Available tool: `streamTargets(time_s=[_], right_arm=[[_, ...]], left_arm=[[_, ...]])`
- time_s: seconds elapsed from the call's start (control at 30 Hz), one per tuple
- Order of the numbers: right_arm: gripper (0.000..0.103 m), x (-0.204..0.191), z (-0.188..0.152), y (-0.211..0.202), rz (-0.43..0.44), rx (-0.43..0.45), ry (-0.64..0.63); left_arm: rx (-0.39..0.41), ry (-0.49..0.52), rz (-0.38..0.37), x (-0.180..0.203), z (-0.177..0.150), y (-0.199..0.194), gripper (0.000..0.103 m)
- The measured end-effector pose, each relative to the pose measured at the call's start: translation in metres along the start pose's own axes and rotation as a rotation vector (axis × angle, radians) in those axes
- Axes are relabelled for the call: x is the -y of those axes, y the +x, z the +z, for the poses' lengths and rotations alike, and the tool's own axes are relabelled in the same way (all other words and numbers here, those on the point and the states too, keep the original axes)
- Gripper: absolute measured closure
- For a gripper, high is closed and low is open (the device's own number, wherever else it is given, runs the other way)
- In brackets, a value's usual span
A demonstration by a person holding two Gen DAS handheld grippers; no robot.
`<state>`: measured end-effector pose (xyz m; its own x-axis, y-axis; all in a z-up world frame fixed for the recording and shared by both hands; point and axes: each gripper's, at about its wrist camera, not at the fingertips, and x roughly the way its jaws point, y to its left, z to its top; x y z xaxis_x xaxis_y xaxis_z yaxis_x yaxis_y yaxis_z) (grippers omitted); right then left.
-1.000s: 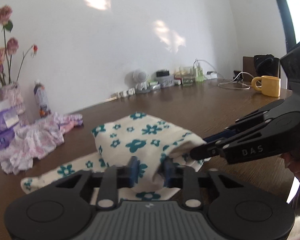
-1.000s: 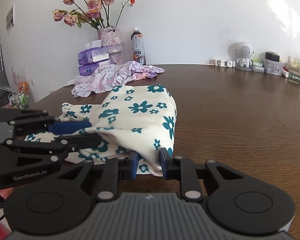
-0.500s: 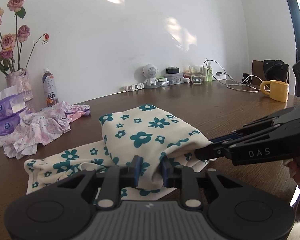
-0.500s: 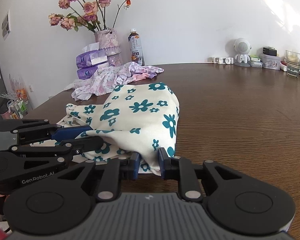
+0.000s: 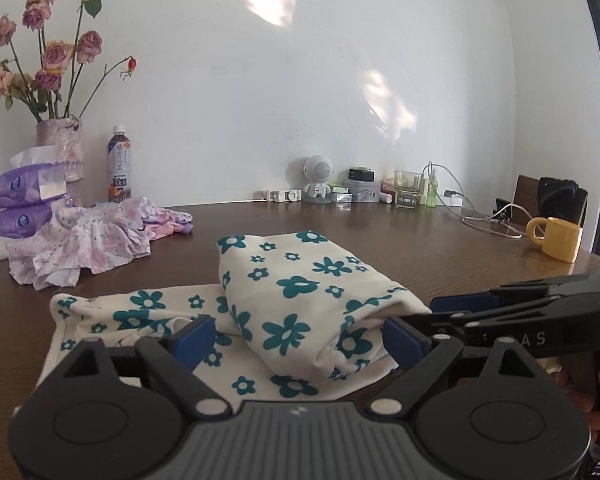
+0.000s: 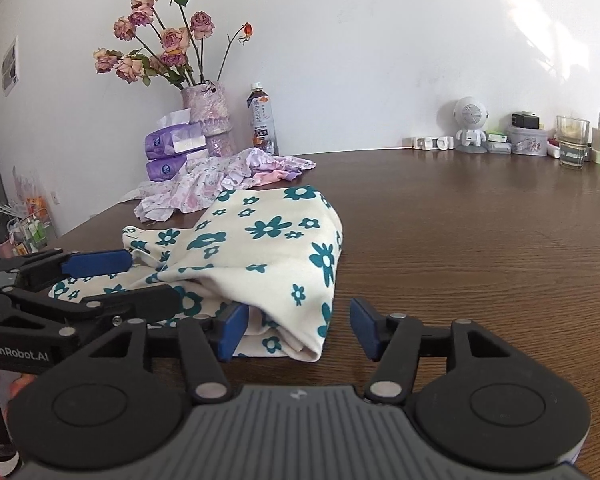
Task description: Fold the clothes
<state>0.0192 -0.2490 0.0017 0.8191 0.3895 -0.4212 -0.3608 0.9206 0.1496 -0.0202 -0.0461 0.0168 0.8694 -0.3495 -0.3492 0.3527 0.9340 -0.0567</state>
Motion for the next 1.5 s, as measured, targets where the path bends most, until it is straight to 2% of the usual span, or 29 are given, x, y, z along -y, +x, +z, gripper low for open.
streamTargets(time_s=[0.23,0.5,0.83,0.9,0.93,1.07,1.13,1.2,1.27,1.33,1.4,1.5], right_arm=[[0.038,-0.002,0.005,-0.004,-0.016,0.039,-0.062],[0.036,-0.005,0.006,0.007,0.031,-0.027,-0.079],[0.037,-0.006,0.004,0.007,0.032,-0.036,-0.084],[0.050,-0.007,0.003,0.007,0.031,-0.034,-0.097],[0.052,-0.007,0.003,0.007,0.030,-0.034,-0.098],[0.068,-0.007,0.002,0.006,0.035,-0.034,-0.094],[0.071,-0.008,0.002,0.007,0.030,-0.041,-0.100],[0.076,-0.009,0.002,0.007,0.033,-0.043,-0.106],[0.077,-0.010,0.002,0.008,0.036,-0.046,-0.111],[0.075,-0.009,0.002,0.008,0.036,-0.049,-0.103],[0.063,-0.007,0.003,0.008,0.035,-0.056,-0.091],[0.056,-0.006,0.003,0.008,0.034,-0.059,-0.082]], left_arm=[[-0.015,-0.040,0.017,-0.002,-0.001,0.003,0.011],[-0.021,-0.048,0.042,-0.002,-0.002,0.003,0.011],[-0.024,-0.040,0.062,-0.001,-0.002,0.005,0.012],[-0.019,-0.035,0.070,0.000,-0.003,0.004,0.015],[-0.016,-0.034,0.076,0.000,-0.003,0.004,0.017],[-0.014,-0.057,0.088,-0.003,-0.004,0.004,0.035],[-0.016,-0.069,0.077,-0.005,-0.004,0.004,0.041],[-0.019,-0.071,0.062,-0.006,-0.004,0.005,0.054],[-0.025,-0.067,0.045,-0.006,-0.004,0.006,0.063],[-0.026,-0.067,0.044,-0.005,-0.005,0.006,0.062],[-0.026,-0.073,0.054,-0.005,-0.004,0.006,0.053],[-0.019,-0.082,0.067,-0.006,-0.004,0.004,0.043]])
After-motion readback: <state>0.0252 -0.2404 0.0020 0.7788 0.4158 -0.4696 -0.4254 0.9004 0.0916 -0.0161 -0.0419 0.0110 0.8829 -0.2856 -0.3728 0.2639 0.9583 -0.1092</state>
